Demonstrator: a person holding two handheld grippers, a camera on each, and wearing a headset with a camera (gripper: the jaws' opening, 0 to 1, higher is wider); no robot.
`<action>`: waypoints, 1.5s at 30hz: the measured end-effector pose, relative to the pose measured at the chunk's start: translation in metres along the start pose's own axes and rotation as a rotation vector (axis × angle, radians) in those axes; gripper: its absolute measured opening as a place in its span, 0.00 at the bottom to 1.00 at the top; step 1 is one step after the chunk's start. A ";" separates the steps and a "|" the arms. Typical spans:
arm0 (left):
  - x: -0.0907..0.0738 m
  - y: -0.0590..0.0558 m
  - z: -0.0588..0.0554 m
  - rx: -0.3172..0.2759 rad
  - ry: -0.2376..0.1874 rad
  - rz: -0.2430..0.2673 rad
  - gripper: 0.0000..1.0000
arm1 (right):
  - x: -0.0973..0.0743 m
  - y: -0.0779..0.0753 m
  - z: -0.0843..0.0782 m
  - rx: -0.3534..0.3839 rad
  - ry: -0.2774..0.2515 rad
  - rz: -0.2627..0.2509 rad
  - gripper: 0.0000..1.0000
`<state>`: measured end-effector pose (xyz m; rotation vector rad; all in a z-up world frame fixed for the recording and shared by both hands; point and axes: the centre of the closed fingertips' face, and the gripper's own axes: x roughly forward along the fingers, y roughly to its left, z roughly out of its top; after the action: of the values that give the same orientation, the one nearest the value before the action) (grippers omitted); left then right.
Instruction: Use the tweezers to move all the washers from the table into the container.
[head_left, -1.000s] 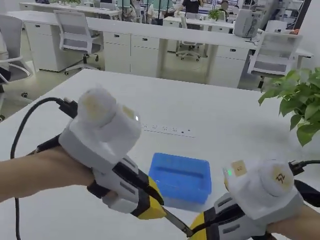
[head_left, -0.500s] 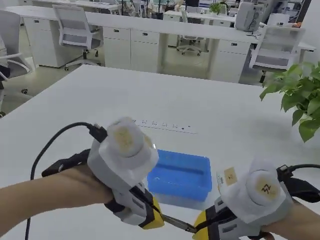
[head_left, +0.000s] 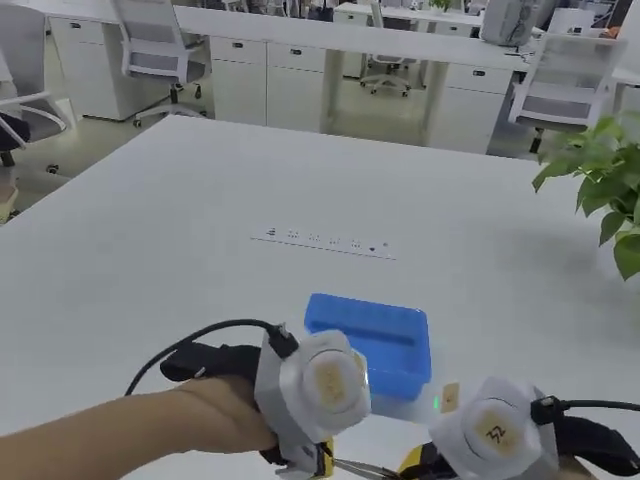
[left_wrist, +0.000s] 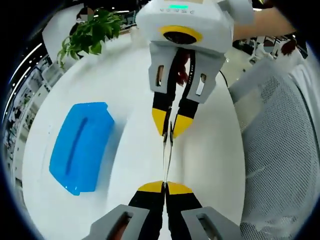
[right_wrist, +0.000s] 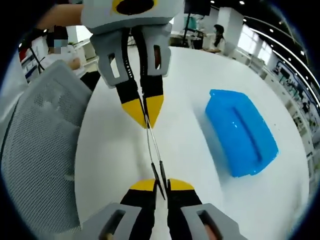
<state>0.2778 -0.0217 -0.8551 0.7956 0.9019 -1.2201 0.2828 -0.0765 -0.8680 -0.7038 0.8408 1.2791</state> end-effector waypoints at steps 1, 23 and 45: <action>0.002 0.001 -0.003 0.009 0.010 -0.006 0.00 | 0.002 0.002 0.001 0.025 -0.004 0.021 0.04; 0.013 0.003 -0.028 -0.101 0.108 0.016 0.04 | -0.007 0.004 -0.003 0.118 -0.069 -0.026 0.16; -0.083 0.003 -0.045 -0.691 -0.338 0.361 0.60 | -0.096 0.006 0.020 0.494 -0.387 -0.330 0.59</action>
<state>0.2661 0.0540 -0.7995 0.1709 0.7811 -0.6262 0.2720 -0.1093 -0.7762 -0.1762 0.6496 0.8240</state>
